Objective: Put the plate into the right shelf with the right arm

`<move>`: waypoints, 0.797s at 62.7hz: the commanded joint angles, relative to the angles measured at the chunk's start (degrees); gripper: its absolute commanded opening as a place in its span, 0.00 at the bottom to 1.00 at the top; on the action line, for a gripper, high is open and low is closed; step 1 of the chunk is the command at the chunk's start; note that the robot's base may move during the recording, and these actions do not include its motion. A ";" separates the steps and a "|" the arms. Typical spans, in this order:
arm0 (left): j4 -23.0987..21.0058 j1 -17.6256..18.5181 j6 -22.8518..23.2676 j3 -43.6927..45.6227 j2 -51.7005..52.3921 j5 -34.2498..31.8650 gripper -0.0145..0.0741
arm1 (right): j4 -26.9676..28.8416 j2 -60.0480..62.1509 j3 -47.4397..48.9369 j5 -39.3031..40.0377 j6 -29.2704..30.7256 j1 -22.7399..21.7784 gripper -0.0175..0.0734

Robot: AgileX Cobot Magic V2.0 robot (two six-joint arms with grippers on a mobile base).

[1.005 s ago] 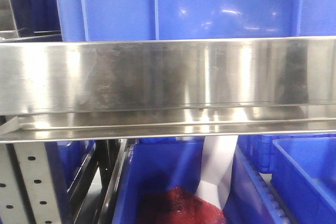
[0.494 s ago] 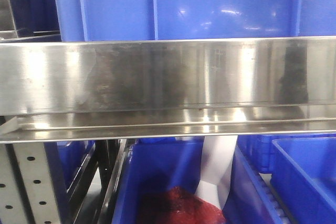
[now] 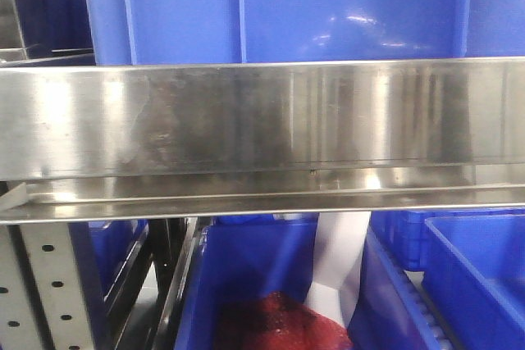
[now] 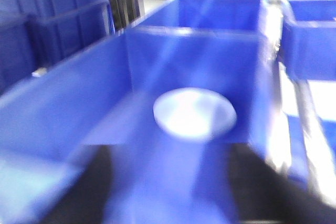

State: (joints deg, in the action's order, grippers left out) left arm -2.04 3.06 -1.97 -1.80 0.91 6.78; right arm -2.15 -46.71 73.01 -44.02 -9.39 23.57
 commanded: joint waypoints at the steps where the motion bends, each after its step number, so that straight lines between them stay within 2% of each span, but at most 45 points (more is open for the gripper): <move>1: -0.35 -0.04 0.16 -0.57 0.36 -4.92 0.11 | -0.73 5.12 0.75 -0.02 0.23 -0.24 0.38; 4: -0.35 -0.04 0.16 -0.57 0.36 -4.92 0.11 | -0.73 8.23 -0.14 -1.02 0.23 -0.24 0.24; 5: -0.35 -0.04 0.16 -0.57 0.36 -4.92 0.11 | -0.73 8.99 -0.44 -1.15 0.23 -0.24 0.23; 8: -0.35 -0.04 0.16 -0.57 0.36 -4.92 0.11 | -0.77 11.53 -1.46 -1.37 0.23 -0.24 0.26; 22: -0.35 -0.04 0.16 -0.57 0.36 -4.92 0.11 | -1.14 19.31 -5.38 -2.57 0.23 -0.24 0.25; 50: -0.35 -0.04 0.16 -0.57 0.36 -4.92 0.11 | -1.14 20.10 -6.03 -3.22 0.23 -0.24 0.25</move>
State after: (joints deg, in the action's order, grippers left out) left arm -2.04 3.06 -1.97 -1.80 0.91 6.78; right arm -2.37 -25.99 65.99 -51.87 -9.49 23.57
